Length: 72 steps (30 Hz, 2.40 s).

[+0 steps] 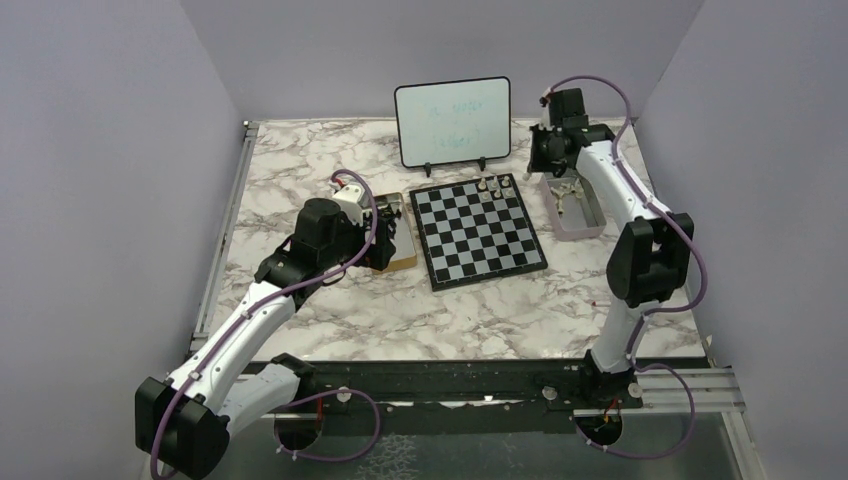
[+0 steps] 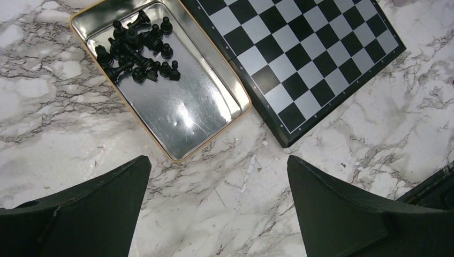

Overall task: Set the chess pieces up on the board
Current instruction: Pick up the chess piece from the storage box, then place the chess piece on the chessboard.

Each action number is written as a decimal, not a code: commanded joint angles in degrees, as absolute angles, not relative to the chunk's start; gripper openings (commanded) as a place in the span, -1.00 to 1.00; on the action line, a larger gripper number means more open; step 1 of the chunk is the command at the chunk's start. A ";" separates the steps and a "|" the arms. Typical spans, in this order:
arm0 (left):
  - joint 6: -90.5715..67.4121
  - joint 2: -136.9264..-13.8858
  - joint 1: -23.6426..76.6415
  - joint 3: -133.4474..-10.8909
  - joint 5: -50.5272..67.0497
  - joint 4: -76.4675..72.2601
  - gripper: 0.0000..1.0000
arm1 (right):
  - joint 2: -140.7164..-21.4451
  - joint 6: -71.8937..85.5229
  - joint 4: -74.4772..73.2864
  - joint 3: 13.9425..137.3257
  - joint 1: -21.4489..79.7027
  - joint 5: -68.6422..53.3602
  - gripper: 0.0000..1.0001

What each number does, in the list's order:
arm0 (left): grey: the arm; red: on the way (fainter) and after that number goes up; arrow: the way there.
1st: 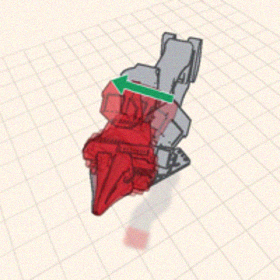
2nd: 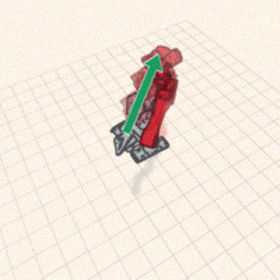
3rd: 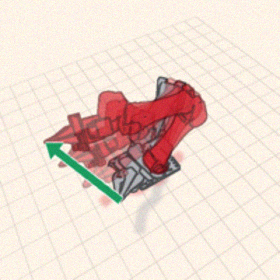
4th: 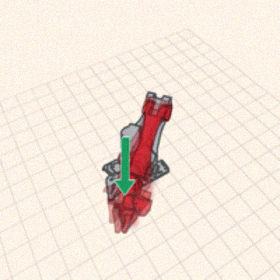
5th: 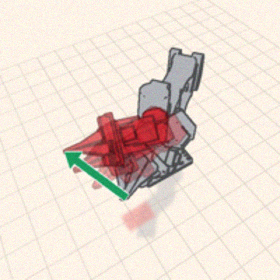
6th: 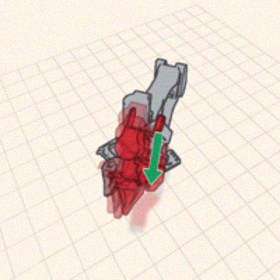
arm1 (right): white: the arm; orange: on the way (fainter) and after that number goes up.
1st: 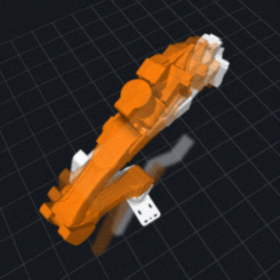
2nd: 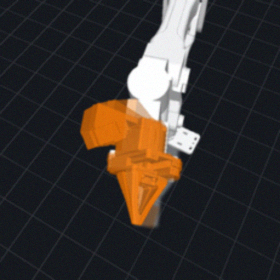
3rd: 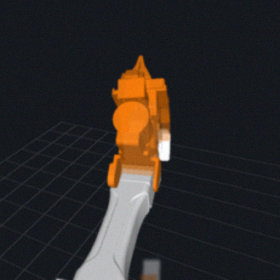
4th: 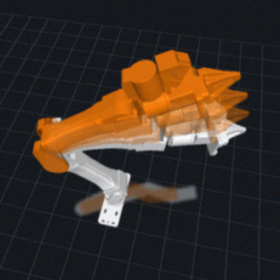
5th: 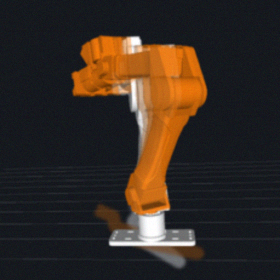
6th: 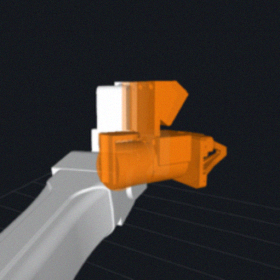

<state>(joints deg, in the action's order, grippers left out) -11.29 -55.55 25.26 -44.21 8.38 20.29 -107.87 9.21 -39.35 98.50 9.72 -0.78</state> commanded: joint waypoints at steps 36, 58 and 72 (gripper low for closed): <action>-10.72 -51.73 25.49 -44.38 3.08 21.10 0.98 | -134.18 14.88 -45.36 125.91 36.65 11.70 -0.84; -10.77 -51.56 25.49 -44.38 3.24 21.09 0.98 | -139.92 12.71 -45.19 130.08 36.99 15.21 -0.79; -10.63 -51.42 25.44 -44.38 3.29 21.09 0.98 | -141.63 11.96 -44.64 130.61 36.90 15.56 -0.77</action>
<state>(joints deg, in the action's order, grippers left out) -11.27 -52.60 25.26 -44.21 4.40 21.10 -139.63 12.40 -44.47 129.10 36.69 14.28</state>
